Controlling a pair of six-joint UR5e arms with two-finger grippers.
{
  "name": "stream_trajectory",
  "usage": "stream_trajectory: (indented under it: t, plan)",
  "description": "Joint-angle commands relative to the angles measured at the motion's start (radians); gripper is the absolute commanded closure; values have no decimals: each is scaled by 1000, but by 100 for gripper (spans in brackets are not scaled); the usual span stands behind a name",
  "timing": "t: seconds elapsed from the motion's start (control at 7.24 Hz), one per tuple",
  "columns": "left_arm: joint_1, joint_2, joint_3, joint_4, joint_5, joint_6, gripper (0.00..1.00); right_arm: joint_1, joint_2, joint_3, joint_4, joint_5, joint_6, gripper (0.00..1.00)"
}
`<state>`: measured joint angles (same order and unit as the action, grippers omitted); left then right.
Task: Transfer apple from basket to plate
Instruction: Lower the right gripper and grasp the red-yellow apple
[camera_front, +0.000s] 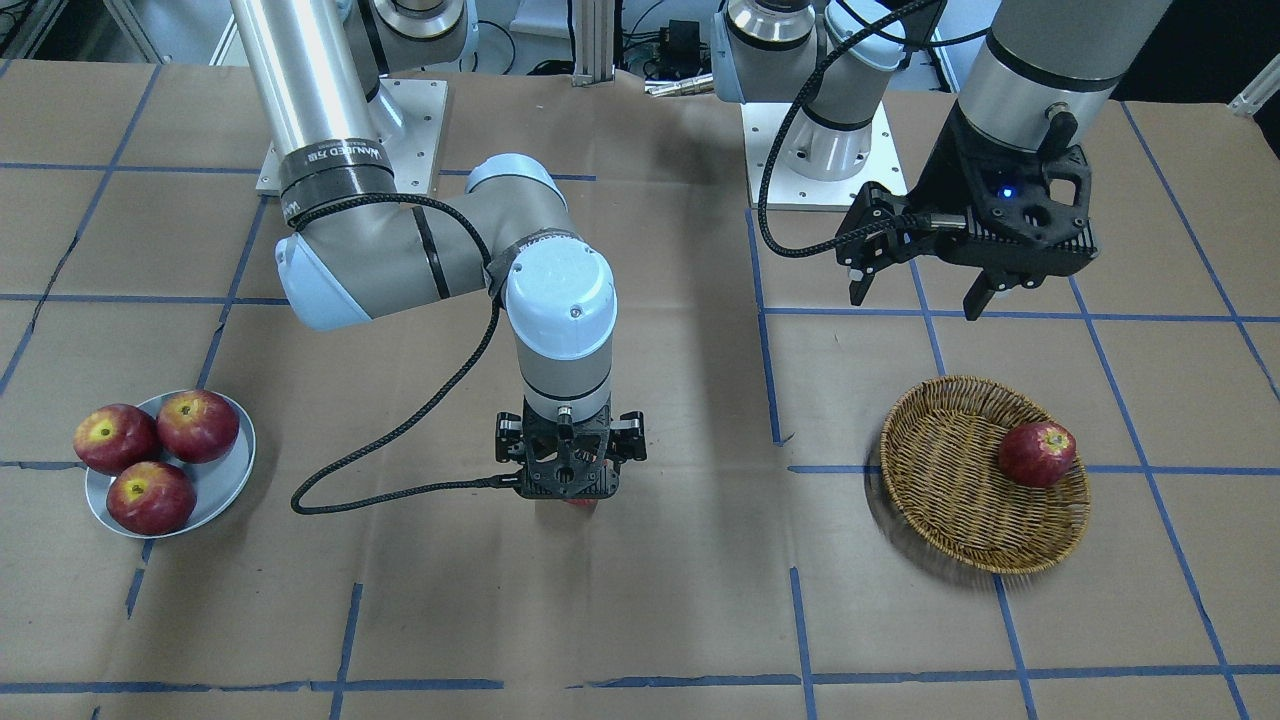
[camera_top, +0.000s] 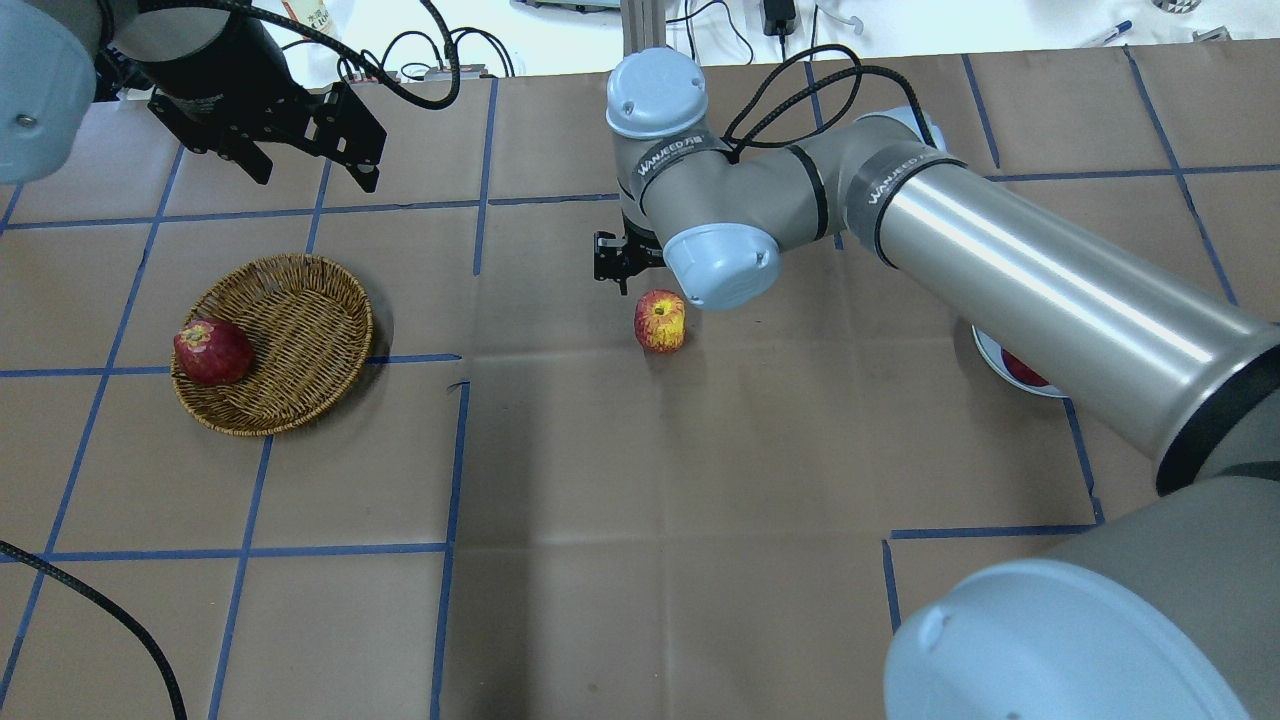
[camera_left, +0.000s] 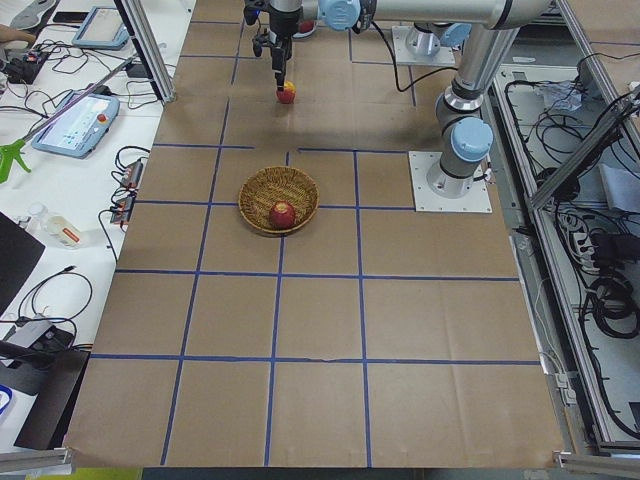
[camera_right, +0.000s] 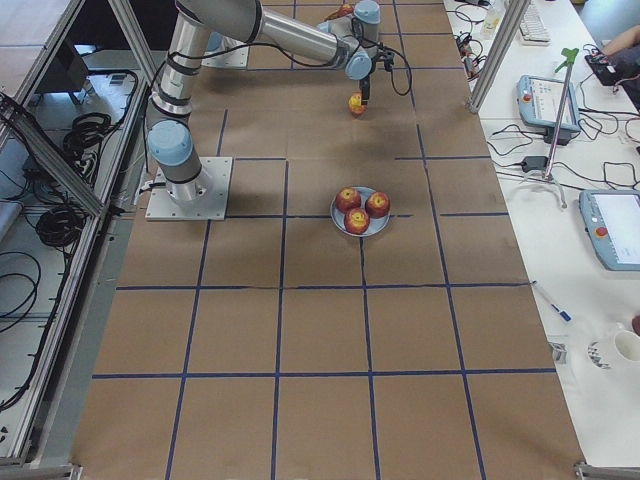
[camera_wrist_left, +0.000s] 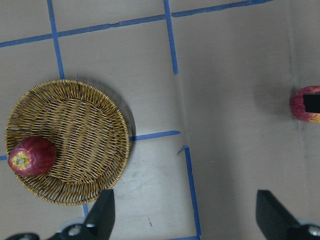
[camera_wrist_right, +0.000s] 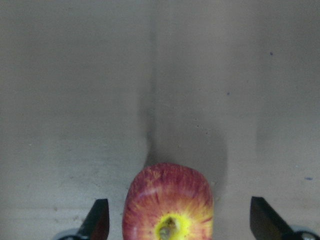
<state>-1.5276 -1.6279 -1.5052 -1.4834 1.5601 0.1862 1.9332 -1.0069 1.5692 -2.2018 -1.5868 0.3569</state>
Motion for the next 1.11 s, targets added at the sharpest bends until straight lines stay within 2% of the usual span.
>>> stream_trajectory:
  t: [0.0,0.14,0.28,0.41,0.55,0.69,0.97]
  plan:
    - [1,11,-24,2,-18,-1,1,1,22,12,-21,-1,1,0]
    - [1,11,-21,3,-18,-2,1,3,21,12,-12,2,1,0]
    - [1,14,-20,3,-18,-2,1,3,22,12,-10,7,-3,8]
    - [0,14,-13,3,-18,-4,1,3,22,12,-7,7,-3,26]
    - [-2,17,-19,3,-17,-4,1,3,19,12,-4,8,-3,32]
    - [0,17,-23,3,-17,-2,1,3,18,12,-4,8,-4,36]
    - [-2,17,-23,3,-18,-2,1,-8,-10,-6,-1,5,-4,36]
